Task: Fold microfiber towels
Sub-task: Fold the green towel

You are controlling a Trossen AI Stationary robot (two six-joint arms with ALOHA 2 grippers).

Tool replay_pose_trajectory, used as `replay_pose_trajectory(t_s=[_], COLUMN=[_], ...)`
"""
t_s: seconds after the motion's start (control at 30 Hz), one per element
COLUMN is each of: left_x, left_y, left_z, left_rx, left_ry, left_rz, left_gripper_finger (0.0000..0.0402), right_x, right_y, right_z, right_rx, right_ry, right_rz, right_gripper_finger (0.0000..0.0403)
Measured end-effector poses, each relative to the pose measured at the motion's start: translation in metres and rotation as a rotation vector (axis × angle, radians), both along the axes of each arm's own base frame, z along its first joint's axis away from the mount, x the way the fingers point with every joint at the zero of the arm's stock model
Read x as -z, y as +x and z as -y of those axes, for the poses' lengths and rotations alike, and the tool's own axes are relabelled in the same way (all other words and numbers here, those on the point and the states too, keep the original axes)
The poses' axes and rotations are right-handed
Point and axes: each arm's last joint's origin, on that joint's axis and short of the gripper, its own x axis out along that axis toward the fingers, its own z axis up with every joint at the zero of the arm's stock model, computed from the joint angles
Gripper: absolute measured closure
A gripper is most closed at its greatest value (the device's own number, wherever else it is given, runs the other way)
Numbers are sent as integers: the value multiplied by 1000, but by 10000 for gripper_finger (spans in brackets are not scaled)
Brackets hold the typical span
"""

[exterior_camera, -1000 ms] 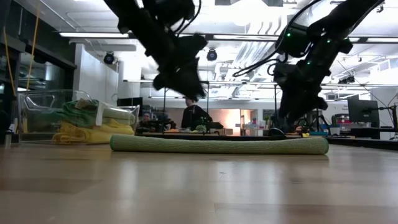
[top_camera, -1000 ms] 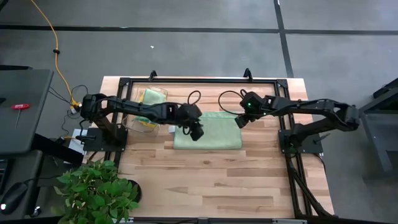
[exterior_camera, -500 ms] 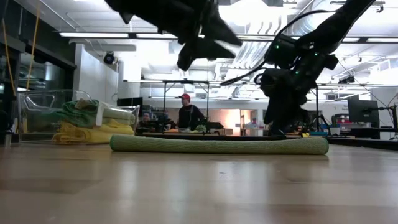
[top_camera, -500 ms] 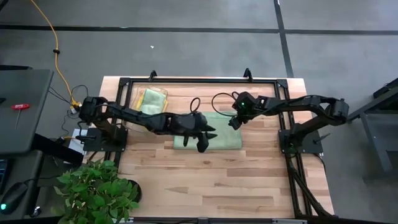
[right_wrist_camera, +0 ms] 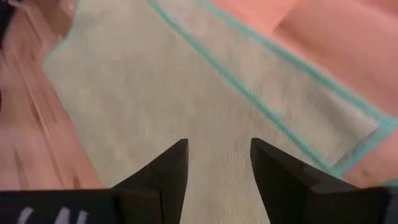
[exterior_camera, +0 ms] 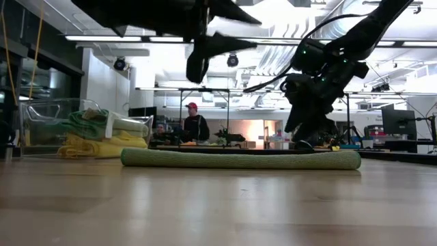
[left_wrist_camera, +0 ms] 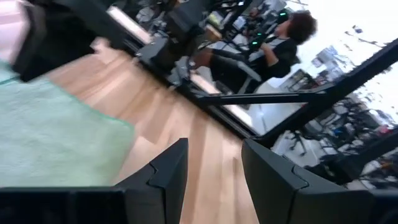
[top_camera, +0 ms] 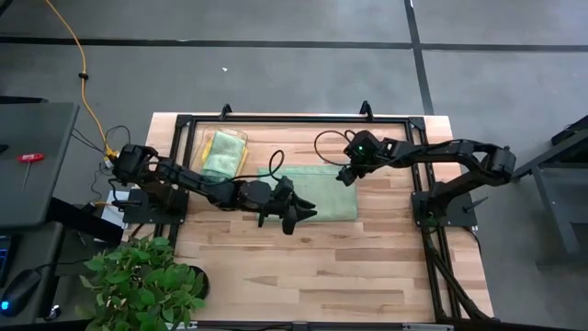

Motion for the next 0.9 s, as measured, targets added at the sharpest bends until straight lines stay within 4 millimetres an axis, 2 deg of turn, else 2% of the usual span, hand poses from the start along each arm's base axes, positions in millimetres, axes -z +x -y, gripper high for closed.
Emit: replay_pose_trajectory(t_s=[0.23, 0.5, 0.77, 0.9], left_x=[-3, -3, 0, 0], left_y=[1, 1, 1, 1], left_z=[5, 5, 4, 3], left_rx=[28, 73, 83, 78], left_ry=[16, 15, 12, 12], left_rz=[8, 6, -25, -27], left_gripper_finger=[262, 262, 262, 262], right_x=[4, 27, 36, 33], right_y=[-2, 9, 22, 16], right_z=[9, 10, -16, -31], right_rx=[69, 184, 156, 116], right_ry=[32, 31, 16, -17], right_rz=[-11, -79, -145, -243], right_gripper_finger=[238, 238, 238, 238])
